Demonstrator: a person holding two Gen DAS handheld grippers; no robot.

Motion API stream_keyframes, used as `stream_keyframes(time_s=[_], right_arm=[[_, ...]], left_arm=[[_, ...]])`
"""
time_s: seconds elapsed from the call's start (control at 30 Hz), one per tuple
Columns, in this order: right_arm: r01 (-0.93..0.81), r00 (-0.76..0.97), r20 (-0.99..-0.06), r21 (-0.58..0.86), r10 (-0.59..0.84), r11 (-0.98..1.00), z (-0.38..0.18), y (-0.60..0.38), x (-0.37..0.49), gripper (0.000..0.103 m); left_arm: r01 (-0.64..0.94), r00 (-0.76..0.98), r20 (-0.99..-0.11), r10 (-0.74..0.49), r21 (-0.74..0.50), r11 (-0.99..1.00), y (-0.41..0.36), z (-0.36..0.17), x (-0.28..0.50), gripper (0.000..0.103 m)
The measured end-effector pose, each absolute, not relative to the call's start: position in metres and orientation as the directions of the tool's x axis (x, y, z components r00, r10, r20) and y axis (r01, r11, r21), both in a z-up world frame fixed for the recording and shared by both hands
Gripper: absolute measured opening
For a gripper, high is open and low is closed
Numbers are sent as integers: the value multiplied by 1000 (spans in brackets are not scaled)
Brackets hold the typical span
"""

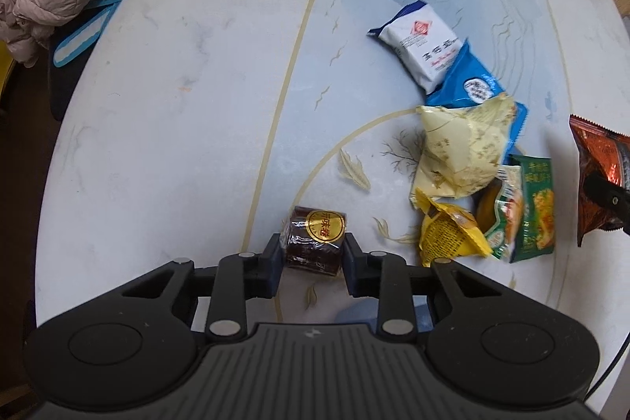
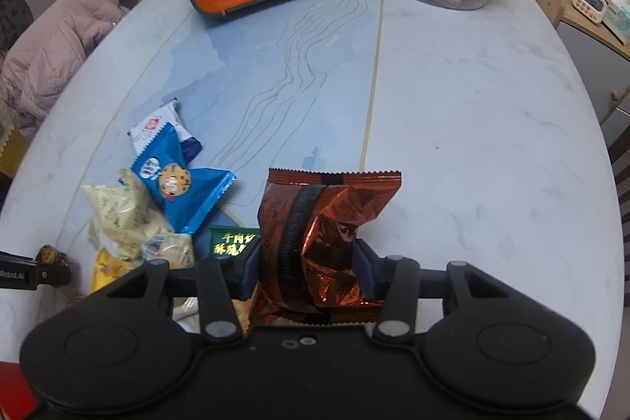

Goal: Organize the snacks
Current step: 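Carry the red-brown bag with the right tool while the left carries the brown candy over the box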

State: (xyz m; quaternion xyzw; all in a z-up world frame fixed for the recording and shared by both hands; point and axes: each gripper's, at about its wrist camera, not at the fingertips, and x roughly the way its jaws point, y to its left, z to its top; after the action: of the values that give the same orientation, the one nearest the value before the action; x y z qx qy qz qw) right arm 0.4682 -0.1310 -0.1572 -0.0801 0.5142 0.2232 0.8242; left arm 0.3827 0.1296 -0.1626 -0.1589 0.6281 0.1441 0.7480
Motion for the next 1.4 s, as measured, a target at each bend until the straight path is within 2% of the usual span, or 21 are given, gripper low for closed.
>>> stream_keyframes(time_s=[0.83,1.4], right_arm=[[-471,468,-794,148,389,870,-34,-156,354,46],[-533,490,-743,159,457,831,17,-158,247,46]], left_arm=[[-281,396,-918,2,-119,952,100,-35,295,30],[-198,461,-887,-28,-134,971,81,22,202,30]])
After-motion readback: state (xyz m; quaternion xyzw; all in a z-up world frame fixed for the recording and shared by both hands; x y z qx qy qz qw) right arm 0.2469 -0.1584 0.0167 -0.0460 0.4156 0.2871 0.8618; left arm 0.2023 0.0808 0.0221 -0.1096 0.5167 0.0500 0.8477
